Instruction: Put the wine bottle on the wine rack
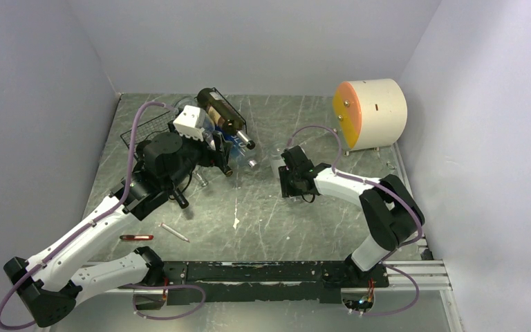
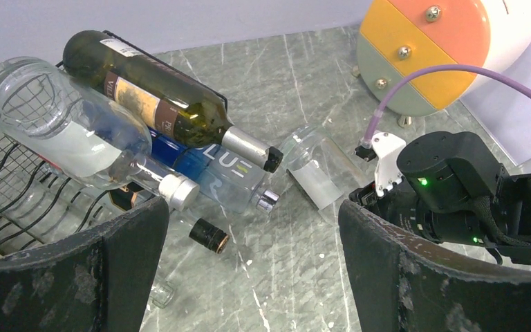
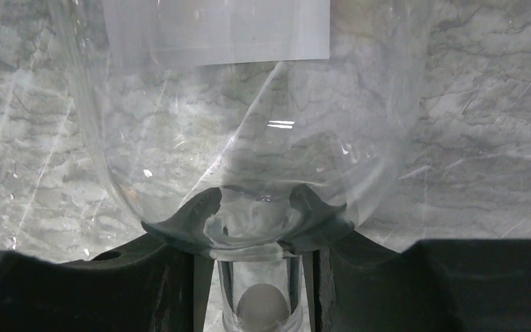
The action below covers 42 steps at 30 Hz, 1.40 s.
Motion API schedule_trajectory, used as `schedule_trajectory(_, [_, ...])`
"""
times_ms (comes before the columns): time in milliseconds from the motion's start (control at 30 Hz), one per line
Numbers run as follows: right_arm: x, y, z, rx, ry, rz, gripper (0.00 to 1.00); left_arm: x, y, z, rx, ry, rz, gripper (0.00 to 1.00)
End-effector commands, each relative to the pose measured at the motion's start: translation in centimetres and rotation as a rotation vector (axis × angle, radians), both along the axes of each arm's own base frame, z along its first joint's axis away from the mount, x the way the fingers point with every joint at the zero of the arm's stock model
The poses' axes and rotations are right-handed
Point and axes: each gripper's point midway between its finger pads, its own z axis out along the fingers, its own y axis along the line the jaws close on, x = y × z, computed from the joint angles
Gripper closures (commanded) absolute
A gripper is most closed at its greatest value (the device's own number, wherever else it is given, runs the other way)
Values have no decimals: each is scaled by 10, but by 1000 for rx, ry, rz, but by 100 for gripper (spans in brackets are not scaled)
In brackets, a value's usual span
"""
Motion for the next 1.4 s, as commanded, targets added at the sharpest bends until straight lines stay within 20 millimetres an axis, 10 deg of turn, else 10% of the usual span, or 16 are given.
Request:
schedule_trajectory(0, [10,1,-5,-3,-38,-26,52,-1,6,9,-2,-22,15,4])
schedule_trajectory(233, [9,-3,-16,-16,-33,-41,62,-1,7,12,2,-26,20,4])
schedule_trajectory(400, [12,-6,-16,-31,-53,-53,100,-1,8,13,2,-27,23,4])
schedule_trajectory(1100, [29,11,78,166,-319,-3,100,-1,10,14,0,-29,31,4])
schedule_trajectory(1367, [30,12,141,275,-480,-8,100,-2,13,19,-12,-39,46,4])
